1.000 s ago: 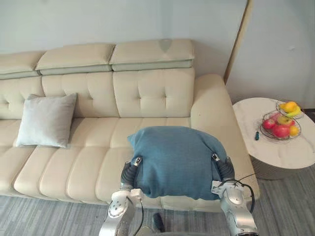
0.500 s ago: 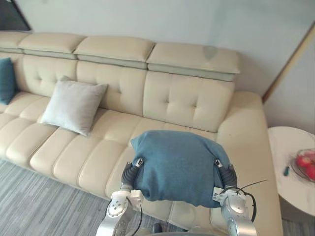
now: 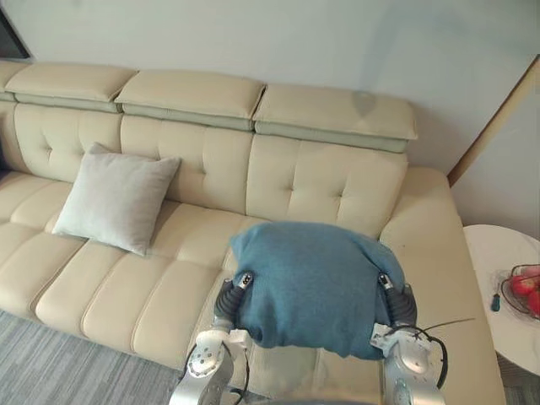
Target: Pick up cushions and gather them together orderly.
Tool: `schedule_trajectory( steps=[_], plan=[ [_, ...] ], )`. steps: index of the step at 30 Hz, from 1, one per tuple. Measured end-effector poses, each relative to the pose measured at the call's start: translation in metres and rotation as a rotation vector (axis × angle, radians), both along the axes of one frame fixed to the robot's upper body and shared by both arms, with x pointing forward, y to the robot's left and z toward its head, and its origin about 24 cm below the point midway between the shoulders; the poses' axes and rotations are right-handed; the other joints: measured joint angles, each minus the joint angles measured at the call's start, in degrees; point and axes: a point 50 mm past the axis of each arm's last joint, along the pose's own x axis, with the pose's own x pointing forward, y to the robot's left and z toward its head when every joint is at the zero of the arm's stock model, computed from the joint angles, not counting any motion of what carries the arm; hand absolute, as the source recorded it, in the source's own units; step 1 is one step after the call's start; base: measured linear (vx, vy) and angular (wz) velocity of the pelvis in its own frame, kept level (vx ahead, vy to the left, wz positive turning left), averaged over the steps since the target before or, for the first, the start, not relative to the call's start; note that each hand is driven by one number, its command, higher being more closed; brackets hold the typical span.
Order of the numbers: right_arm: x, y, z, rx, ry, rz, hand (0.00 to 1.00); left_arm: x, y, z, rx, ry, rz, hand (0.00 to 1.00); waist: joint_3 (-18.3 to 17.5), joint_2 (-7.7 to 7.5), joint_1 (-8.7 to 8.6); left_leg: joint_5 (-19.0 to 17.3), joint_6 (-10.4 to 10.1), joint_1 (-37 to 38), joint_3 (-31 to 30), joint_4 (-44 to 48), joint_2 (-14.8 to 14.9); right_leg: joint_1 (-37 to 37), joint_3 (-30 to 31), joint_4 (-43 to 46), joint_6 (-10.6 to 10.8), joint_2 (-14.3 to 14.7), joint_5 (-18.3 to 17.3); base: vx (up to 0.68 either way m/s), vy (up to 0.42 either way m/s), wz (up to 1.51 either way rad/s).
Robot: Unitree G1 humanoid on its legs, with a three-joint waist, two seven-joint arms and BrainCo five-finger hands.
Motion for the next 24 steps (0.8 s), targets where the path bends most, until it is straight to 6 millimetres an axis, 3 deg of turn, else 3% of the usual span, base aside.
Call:
schedule_trajectory(
  steps=[9, 14, 16, 18, 19, 21, 22, 24],
  plan=[
    [-0.005, 0.000, -0.025, -0.100, 0.133, -0.007, 1.00, 0.004, 0.000, -0.015, 0.110, 0.043, -0.034, 1.00, -0.84, -0.53, -0.64, 4.30, -0.67, 1.28, 1.10, -7.32, 0.46, -1.81, 2.00, -2.66, 0.23, 1.75, 0.74, -0.02, -0.036, -0.08],
    [0.027, 0.008, -0.018, -0.132, 0.089, 0.000, 1.00, 0.036, 0.005, -0.007, 0.193, -0.011, -0.002, 1.00, 0.09, -0.73, -0.90, 6.44, -0.82, -1.29, 1.57, -9.40, 1.23, -5.05, 2.94, -4.22, -0.39, 2.97, 2.79, -0.06, -0.039, -0.08],
    [0.048, 0.013, -0.004, -0.162, 0.029, 0.012, 1.00, 0.054, 0.008, 0.004, 0.227, -0.060, 0.026, 1.00, 1.85, -0.99, -0.99, 7.20, -0.75, -2.81, 1.58, -9.48, 1.39, -6.45, 3.10, -4.68, -0.49, 3.20, 3.72, -0.09, -0.017, -0.03],
    [0.087, 0.018, 0.030, -0.214, -0.106, 0.010, 1.00, 0.089, 0.008, 0.033, 0.268, -0.176, 0.073, 1.00, 5.97, -1.18, -0.97, 8.61, -0.32, -5.74, 1.48, -9.48, 1.46, -9.40, 3.23, -4.53, -0.59, 3.33, 5.19, -0.13, -0.003, 0.01],
    [0.095, 0.019, 0.037, -0.220, -0.132, 0.006, 1.00, 0.095, 0.008, 0.040, 0.275, -0.199, 0.085, 1.00, 6.44, -1.23, -0.98, 8.95, -0.24, -6.63, 1.47, -9.46, 1.45, -10.29, 3.27, -4.52, -0.67, 3.33, 5.54, -0.16, 0.014, 0.00],
    [0.135, 0.024, 0.083, -0.257, -0.280, -0.013, 1.00, 0.132, 0.009, 0.086, 0.306, -0.352, 0.144, 1.00, 9.26, -1.25, -0.79, 10.26, 0.30, -11.70, 1.35, -8.77, 1.46, -15.05, 3.48, -4.42, -0.65, 3.31, 7.36, -0.17, 0.024, 0.01],
    [0.141, 0.025, 0.093, -0.263, -0.309, -0.020, 1.00, 0.139, 0.010, 0.096, 0.315, -0.383, 0.157, 1.00, 9.56, -1.22, -0.76, 10.41, 0.37, -12.87, 1.30, -8.40, 1.50, -16.06, 3.48, -4.43, -0.70, 3.32, 7.76, -0.17, 0.027, 0.03],
    [0.161, 0.029, 0.138, -0.283, -0.449, -0.050, 1.00, 0.159, 0.011, 0.143, 0.321, -0.524, 0.219, 1.00, 10.22, -1.11, -0.51, 10.70, 0.45, -17.99, 1.04, -6.51, 1.73, -20.50, 3.50, -4.00, -0.60, 3.31, 8.63, -0.13, 0.021, 0.02]
  ],
)
